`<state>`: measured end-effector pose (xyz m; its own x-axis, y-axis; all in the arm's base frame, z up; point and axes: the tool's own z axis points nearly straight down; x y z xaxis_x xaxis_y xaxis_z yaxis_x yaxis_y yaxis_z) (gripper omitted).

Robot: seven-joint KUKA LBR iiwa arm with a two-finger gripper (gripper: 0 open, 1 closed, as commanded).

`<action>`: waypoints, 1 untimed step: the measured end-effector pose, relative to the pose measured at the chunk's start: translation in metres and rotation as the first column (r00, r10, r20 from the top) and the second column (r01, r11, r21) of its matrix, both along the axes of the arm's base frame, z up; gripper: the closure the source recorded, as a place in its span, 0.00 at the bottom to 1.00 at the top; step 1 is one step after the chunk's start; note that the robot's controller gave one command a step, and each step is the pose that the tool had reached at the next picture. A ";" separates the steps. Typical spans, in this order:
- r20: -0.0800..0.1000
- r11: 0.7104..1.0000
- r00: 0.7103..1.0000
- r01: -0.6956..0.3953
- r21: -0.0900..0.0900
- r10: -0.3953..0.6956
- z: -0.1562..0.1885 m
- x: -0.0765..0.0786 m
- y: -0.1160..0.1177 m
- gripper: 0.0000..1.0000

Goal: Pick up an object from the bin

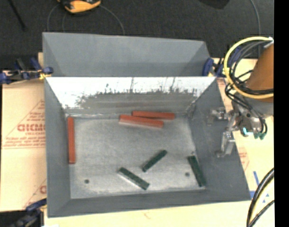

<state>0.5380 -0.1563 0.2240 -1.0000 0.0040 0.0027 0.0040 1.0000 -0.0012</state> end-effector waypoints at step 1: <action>0.007 1.000 1.000 -0.004 -0.002 0.004 0.004 0.002 0.001 0.00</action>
Offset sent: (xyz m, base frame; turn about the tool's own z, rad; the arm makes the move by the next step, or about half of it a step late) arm -0.0461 0.0997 -0.1540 -0.1703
